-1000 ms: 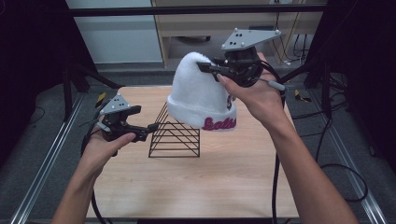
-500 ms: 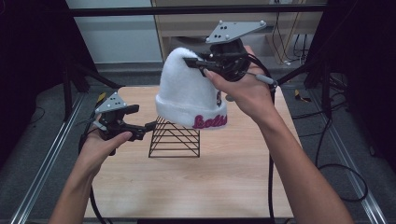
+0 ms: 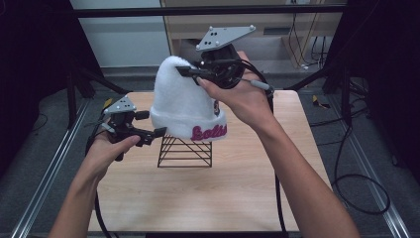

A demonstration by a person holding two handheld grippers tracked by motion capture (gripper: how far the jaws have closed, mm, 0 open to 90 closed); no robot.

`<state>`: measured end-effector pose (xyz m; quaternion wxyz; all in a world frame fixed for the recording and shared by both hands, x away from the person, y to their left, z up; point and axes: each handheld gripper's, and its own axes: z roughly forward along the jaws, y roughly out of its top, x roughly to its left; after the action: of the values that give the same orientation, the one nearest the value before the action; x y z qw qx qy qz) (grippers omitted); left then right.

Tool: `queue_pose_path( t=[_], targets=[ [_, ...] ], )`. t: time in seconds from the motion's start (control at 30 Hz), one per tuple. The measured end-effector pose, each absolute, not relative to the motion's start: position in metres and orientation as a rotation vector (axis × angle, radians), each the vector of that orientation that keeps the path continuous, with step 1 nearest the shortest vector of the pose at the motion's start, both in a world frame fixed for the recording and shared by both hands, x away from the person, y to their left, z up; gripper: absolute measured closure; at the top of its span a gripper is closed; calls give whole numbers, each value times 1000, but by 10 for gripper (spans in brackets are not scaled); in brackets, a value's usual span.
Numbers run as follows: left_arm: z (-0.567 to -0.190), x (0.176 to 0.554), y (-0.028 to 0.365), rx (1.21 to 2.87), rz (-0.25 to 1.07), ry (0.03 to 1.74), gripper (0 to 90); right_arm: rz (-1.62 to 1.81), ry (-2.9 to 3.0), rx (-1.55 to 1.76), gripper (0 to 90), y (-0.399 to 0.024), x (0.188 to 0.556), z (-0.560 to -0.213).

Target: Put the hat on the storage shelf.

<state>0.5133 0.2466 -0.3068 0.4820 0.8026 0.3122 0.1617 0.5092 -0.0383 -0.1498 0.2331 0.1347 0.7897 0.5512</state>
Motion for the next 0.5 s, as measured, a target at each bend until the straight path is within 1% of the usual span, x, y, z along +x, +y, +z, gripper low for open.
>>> queue_pose_path(
  t=[0.23, 0.33, 0.4, 0.43, 0.47, 0.5],
  targets=[
    [-310, 514, 246, 1926, 365, 728, 91, 1520, 2189, 353, 821, -28, 510, -153],
    [-311, 517, 246, 1933, 367, 729, 126, 1525, 2195, 343, 821, -24, 510, -154],
    [-311, 517, 246, 1929, 370, 725, 195, 1525, 2198, 342, 821, -22, 510, -155],
    [-311, 517, 246, 1929, 367, 723, 249, 1522, 2200, 341, 821, -21, 511, -155],
    [-311, 517, 246, 1931, 369, 720, 348, 1519, 2203, 341, 822, -21, 511, -156],
    [-310, 517, 247, 1933, 377, 722, 414, 1518, 2203, 343, 821, -21, 512, -156]
  ],
)
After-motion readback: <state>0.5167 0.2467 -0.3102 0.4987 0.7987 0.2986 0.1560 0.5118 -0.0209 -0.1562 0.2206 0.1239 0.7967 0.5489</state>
